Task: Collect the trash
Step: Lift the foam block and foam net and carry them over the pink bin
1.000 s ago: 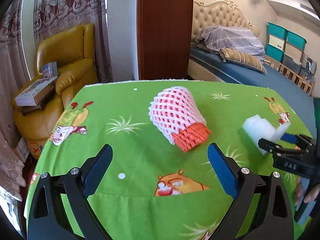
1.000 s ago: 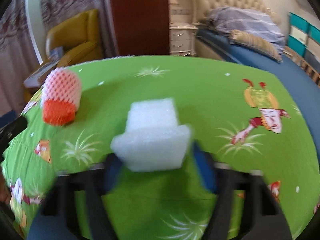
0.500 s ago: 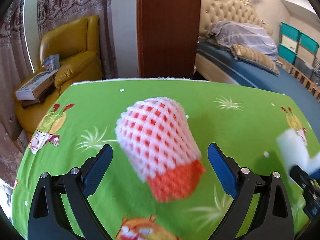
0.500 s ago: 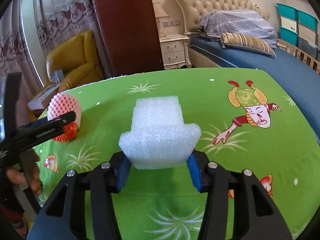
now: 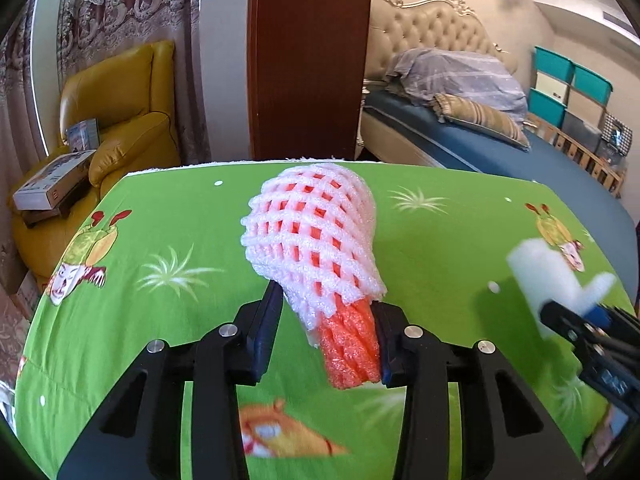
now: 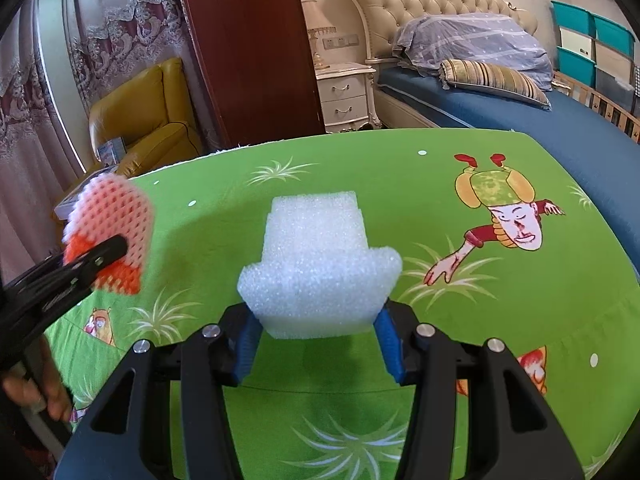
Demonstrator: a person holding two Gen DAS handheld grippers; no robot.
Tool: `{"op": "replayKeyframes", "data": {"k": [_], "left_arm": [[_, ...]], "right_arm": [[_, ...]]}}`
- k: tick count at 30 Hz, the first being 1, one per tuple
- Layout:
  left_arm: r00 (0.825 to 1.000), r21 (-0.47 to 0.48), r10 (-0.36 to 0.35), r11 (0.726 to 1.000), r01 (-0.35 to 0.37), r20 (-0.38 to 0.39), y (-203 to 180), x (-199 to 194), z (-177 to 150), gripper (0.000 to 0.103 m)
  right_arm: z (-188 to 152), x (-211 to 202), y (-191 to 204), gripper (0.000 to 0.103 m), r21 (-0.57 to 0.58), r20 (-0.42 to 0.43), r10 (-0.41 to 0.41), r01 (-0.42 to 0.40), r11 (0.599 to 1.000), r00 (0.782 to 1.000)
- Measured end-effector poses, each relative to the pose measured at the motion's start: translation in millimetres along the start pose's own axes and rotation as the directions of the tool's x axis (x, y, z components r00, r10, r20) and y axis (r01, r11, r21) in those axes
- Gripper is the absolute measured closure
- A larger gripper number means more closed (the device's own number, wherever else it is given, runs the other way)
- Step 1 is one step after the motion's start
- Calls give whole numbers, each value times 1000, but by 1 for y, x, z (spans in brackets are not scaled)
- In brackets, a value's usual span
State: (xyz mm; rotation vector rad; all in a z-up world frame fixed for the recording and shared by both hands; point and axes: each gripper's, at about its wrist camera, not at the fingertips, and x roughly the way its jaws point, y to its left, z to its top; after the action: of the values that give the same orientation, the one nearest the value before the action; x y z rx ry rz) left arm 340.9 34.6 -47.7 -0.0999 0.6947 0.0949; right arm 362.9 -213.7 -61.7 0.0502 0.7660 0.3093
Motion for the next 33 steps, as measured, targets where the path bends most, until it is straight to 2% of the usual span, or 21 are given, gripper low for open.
{"op": "replayKeyframes", "data": {"k": [6, 14, 23, 33], "left_arm": [[1000, 14, -13, 1000, 13, 22, -1, -34, -23, 65], [997, 54, -38, 998, 35, 61, 1, -86, -60, 65], [993, 113, -56, 993, 45, 100, -11, -132, -104, 65], [974, 165, -100, 984, 67, 205, -33, -174, -132, 65]], "right_arm": [[-4, -11, 5, 54, -12, 22, -14, 15, 1000, 1000], [-53, -67, 32, 54, -53, 53, 17, -14, 998, 998], [-99, -133, 50, 54, -106, 143, 23, -7, 994, 990], [-140, -181, 59, 54, -171, 231, 19, 22, 985, 973]]}}
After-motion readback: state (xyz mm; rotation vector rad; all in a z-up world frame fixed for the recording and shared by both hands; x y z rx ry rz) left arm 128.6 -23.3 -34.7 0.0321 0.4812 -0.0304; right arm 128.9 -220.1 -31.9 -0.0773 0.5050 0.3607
